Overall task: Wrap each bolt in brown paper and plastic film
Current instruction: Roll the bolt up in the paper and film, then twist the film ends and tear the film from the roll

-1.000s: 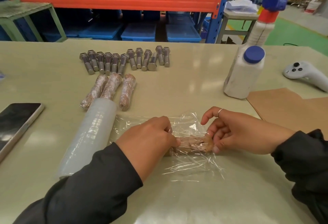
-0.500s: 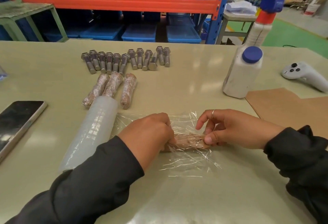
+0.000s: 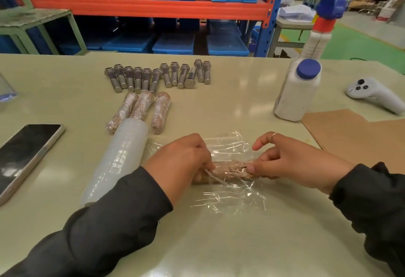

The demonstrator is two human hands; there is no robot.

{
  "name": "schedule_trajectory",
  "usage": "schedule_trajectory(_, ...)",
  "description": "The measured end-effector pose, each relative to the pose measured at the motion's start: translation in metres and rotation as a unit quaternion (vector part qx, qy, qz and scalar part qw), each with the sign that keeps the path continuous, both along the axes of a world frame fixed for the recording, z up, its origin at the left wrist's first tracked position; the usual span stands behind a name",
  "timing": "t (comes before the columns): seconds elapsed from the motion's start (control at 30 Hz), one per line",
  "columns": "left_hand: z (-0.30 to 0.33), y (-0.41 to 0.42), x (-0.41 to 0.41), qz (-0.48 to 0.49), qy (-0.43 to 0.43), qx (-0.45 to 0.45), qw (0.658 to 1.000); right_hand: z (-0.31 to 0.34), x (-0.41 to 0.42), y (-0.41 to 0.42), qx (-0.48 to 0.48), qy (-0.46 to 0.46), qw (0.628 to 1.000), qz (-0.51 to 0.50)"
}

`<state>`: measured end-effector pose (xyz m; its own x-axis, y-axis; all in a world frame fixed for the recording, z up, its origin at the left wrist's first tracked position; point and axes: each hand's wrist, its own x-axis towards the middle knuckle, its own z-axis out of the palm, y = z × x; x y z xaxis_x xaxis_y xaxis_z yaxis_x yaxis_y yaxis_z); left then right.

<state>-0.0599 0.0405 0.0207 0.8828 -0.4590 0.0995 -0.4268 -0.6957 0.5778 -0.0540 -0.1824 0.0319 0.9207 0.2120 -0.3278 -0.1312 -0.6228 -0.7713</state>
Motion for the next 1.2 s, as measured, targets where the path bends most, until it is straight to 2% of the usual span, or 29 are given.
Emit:
schedule_trajectory(0.13, -0.002, 0.009, 0.003, -0.01, -0.069, 0.024, 0.997, 0.006, -0.005, 0.008, 0.116, 0.01, 0.993, -0.031)
schedule_trajectory(0.2, -0.005, 0.016, 0.001, -0.009, -0.094, 0.022, 0.995, 0.014, -0.008, 0.018, 0.19, -0.016, 0.981, -0.025)
schedule_trajectory(0.27, -0.009, 0.023, 0.0, 0.012, -0.108, -0.006, 0.994, 0.02, -0.008, 0.027, 0.212, -0.062, 0.975, -0.005)
schedule_trajectory(0.33, -0.009, 0.027, -0.003, 0.05, -0.105, -0.032, 0.993, 0.026, -0.007, 0.036, 0.207, -0.097, 0.973, 0.007)
schedule_trajectory(0.43, -0.009, 0.032, -0.011, 0.106, -0.133, -0.011, 0.985, 0.033, -0.006, 0.046, 0.171, -0.116, 0.978, 0.036)
schedule_trajectory(0.53, -0.001, 0.035, -0.023, 0.107, -0.155, 0.035, 0.981, 0.041, -0.003, 0.053, 0.115, -0.124, 0.982, 0.079)
schedule_trajectory(0.63, 0.009, 0.036, -0.03, 0.092, -0.191, 0.07, 0.975, 0.047, 0.0, 0.065, 0.115, -0.133, 0.978, 0.11)
schedule_trajectory(0.7, 0.014, 0.037, -0.026, 0.084, -0.151, 0.075, 0.982, 0.048, 0.004, 0.072, 0.086, -0.152, 0.975, 0.134)
schedule_trajectory(0.8, 0.014, 0.041, -0.017, 0.112, -0.046, 0.018, 0.992, 0.049, 0.009, 0.082, 0.068, -0.178, 0.967, 0.171)
schedule_trajectory(0.97, 0.007, 0.05, -0.019, 0.151, 0.025, -0.054, 0.987, 0.046, 0.021, 0.1, 0.028, -0.213, 0.951, 0.221)
schedule_trajectory(1.03, 0.006, 0.053, -0.019, 0.152, 0.037, -0.049, 0.986, 0.042, 0.028, 0.109, 0.014, -0.221, 0.948, 0.23)
schedule_trajectory(1.13, 0.003, 0.059, -0.017, 0.176, -0.037, 0.034, 0.983, 0.038, 0.038, 0.12, -0.013, -0.224, 0.944, 0.242)
schedule_trajectory(1.2, 0.001, 0.063, -0.018, 0.239, -0.09, 0.021, 0.967, 0.04, 0.044, 0.125, -0.025, -0.227, 0.942, 0.247)
